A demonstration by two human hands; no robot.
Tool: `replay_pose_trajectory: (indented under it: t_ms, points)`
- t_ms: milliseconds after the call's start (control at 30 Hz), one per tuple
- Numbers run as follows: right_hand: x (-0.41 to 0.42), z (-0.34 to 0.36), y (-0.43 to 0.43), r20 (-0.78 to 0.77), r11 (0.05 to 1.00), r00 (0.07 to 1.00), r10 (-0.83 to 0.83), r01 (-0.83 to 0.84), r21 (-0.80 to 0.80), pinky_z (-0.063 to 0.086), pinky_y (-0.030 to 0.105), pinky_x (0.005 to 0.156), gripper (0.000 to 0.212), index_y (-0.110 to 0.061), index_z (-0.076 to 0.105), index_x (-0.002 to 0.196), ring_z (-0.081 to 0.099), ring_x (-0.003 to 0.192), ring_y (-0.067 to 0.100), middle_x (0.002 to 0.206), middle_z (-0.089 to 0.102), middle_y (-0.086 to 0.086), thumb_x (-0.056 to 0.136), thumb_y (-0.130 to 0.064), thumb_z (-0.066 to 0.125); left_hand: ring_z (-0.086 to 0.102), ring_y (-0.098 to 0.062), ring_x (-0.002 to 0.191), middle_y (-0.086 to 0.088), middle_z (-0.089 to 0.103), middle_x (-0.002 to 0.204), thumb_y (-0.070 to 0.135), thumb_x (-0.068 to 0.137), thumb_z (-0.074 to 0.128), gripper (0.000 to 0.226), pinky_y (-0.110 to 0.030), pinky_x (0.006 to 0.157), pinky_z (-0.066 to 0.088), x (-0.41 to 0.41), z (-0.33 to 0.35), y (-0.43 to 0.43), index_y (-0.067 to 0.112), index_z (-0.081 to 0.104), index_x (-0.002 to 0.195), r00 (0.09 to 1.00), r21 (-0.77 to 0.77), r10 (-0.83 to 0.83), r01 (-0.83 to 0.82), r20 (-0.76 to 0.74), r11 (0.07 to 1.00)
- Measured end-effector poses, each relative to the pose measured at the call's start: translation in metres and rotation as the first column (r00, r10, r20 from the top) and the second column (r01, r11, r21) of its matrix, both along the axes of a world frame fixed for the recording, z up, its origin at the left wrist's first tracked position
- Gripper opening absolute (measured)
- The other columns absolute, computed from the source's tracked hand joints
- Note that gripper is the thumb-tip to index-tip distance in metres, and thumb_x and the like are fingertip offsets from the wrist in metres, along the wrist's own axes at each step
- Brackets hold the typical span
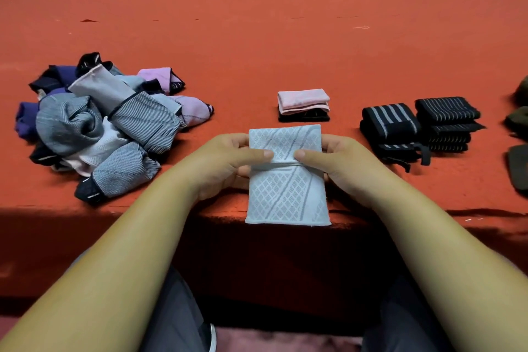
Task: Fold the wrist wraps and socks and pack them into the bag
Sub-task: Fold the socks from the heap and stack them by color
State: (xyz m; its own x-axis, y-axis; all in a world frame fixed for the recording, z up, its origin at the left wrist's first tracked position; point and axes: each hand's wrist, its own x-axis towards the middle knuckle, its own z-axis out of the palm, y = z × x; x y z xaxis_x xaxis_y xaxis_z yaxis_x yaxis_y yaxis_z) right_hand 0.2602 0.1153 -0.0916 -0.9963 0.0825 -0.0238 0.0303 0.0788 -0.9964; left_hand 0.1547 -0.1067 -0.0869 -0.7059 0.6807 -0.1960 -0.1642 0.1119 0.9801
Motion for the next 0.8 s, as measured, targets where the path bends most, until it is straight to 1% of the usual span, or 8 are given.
replay_pose_trajectory:
  t_ms: [67,133,267,333,467,633,700,800]
  points:
    - [0.001,0.001,0.0,-0.004,1.0,1.0,-0.01,0.01,0.022,0.06,0.023,0.076,0.023,-0.017,0.076,0.125,0.079,0.098,0.015,0.114,0.081,0.0,0.103,-0.014,0.068,0.072,-0.036,0.114,-0.015,0.076,0.125,0.007,0.097,0.071,0.034,-0.057,0.1,0.059,0.0,-0.001,0.001,0.01,0.07,0.13,1.0,0.008,0.008,-0.007,-0.029,1.0]
    - [0.0,0.001,0.001,0.008,0.996,1.0,-0.016,0.015,0.087,0.057,0.026,0.072,0.021,-0.024,0.077,0.123,0.076,0.091,0.011,0.112,0.081,-0.002,0.104,-0.024,0.068,0.071,-0.039,0.12,-0.016,0.075,0.126,0.001,0.097,0.07,0.037,-0.052,0.099,0.06,0.0,-0.001,0.002,0.007,0.068,0.133,0.998,0.054,0.044,-0.042,-0.035,0.998]
    - [-0.002,-0.001,0.007,0.001,0.997,1.0,-0.004,0.004,0.082,0.059,0.056,0.092,0.023,-0.029,0.076,0.124,0.074,0.107,0.039,0.119,0.079,0.009,0.103,-0.024,0.069,0.071,-0.038,0.119,-0.017,0.075,0.126,-0.003,0.098,0.067,0.038,-0.044,0.094,0.062,-0.003,-0.004,0.003,0.006,0.065,0.135,0.997,0.103,0.062,-0.058,-0.035,0.993]
    - [-0.001,0.0,0.008,-0.021,0.999,1.0,0.015,-0.014,0.039,0.056,0.063,0.099,0.028,-0.029,0.073,0.129,0.069,0.118,0.046,0.123,0.078,0.009,0.103,-0.019,0.068,0.072,-0.036,0.117,-0.016,0.075,0.126,-0.002,0.098,0.066,0.037,-0.044,0.092,0.063,-0.003,-0.003,0.003,0.007,0.065,0.134,0.996,0.107,0.077,-0.072,-0.04,0.992]
    - [-0.001,0.0,0.008,-0.029,0.995,0.999,0.045,-0.048,-0.087,0.054,0.061,0.104,0.037,-0.029,0.069,0.134,0.068,0.12,0.049,0.127,0.076,0.016,0.106,-0.007,0.061,0.075,-0.03,0.107,-0.016,0.076,0.124,-0.002,0.099,0.065,0.034,-0.039,0.082,0.066,-0.007,-0.001,0.003,0.008,0.066,0.132,0.991,0.151,0.13,-0.124,-0.029,0.981]
    - [0.001,0.004,0.002,0.02,0.986,0.998,0.068,-0.064,-0.156,0.06,0.036,0.063,0.033,-0.035,0.07,0.131,0.065,0.089,0.034,0.114,0.075,0.018,0.109,-0.014,0.056,0.073,-0.033,0.106,-0.022,0.073,0.121,0.0,0.101,0.063,0.034,-0.042,0.094,0.063,-0.011,-0.002,0.002,0.003,0.064,0.134,0.989,0.232,0.145,-0.148,0.027,0.962]
    - [0.0,0.006,0.0,0.016,0.969,0.999,0.047,-0.042,-0.242,0.062,0.035,0.064,0.038,-0.034,0.07,0.131,0.065,0.092,0.033,0.118,0.076,0.012,0.108,-0.009,0.054,0.071,-0.031,0.11,-0.021,0.072,0.126,0.0,0.102,0.06,0.035,-0.043,0.102,0.059,-0.012,-0.002,0.002,0.004,0.063,0.136,0.988,0.249,0.139,-0.152,0.07,0.956]
    - [-0.003,0.006,-0.002,0.008,0.923,1.0,0.01,-0.006,-0.384,0.066,0.047,0.087,0.045,-0.025,0.066,0.139,0.073,0.108,0.035,0.13,0.075,0.012,0.107,0.001,0.048,0.07,-0.03,0.12,-0.022,0.07,0.134,0.006,0.105,0.054,0.032,-0.042,0.104,0.059,-0.011,0.001,0.002,0.0,0.064,0.135,0.981,0.239,0.113,-0.148,0.156,0.96]
